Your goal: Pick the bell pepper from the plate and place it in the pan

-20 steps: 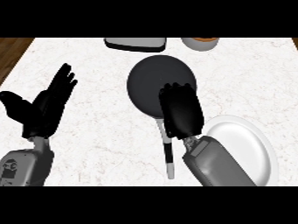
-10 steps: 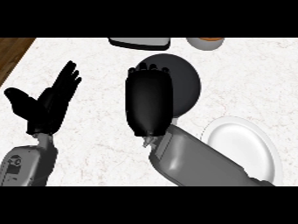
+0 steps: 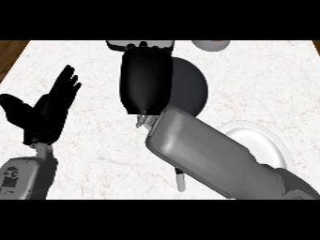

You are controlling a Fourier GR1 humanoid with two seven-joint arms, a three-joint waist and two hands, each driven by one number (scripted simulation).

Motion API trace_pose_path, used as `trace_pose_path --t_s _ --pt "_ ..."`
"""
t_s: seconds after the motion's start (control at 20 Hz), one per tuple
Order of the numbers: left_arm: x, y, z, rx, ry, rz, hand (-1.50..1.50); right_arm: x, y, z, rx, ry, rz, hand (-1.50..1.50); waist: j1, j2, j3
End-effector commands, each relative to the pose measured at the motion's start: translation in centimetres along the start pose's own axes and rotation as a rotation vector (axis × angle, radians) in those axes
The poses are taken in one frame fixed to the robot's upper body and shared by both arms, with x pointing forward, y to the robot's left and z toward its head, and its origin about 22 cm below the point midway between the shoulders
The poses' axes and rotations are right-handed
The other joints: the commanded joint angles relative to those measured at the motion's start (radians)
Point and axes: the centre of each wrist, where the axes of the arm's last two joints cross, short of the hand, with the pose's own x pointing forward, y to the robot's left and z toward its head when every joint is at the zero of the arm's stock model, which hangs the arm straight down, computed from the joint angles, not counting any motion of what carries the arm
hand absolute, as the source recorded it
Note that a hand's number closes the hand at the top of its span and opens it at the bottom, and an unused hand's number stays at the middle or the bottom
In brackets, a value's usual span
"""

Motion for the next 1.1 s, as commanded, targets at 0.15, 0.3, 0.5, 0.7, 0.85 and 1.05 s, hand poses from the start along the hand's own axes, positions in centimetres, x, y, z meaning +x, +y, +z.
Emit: trace_pose_path --t_s 0.15,0.3,0.5,0.7,0.85,1.05 --pt "-0.9 1.9 1.0 0.041 -0.006 0.001 0.0 -1.3 2.6 -3.1 -0.053 0.159 -0.125 1.5 -0.038 0.0 0.001" --pt "-1.1 1.3 1.1 0.043 0.004 0.0 0.0 -3.1 5.1 -4.2 -0.015 0.142 -0.13 1.5 -0.049 -0.001 0.002" --pt "-0.2 1.2 0.7 0.074 -0.001 0.011 0.0 -6.0 8.3 -5.0 0.013 0.074 -0.154 1.5 -0.058 -0.001 0.002" --pt "0.8 0.2 0.6 0.035 -0.009 -0.009 0.0 -7.8 10.8 -5.3 0.041 0.06 -0.202 1.5 -0.031 0.006 0.003" --pt "-0.2 2.0 -0.1 0.04 -0.015 -0.005 0.0 -9.3 12.8 -5.2 0.058 0.062 -0.16 1.5 -0.028 0.01 0.002" --pt "0.6 0.9 0.4 0.024 -0.02 0.01 0.0 -11.0 14.0 -5.5 0.131 0.192 -0.171 1.5 -0.015 0.013 0.003"
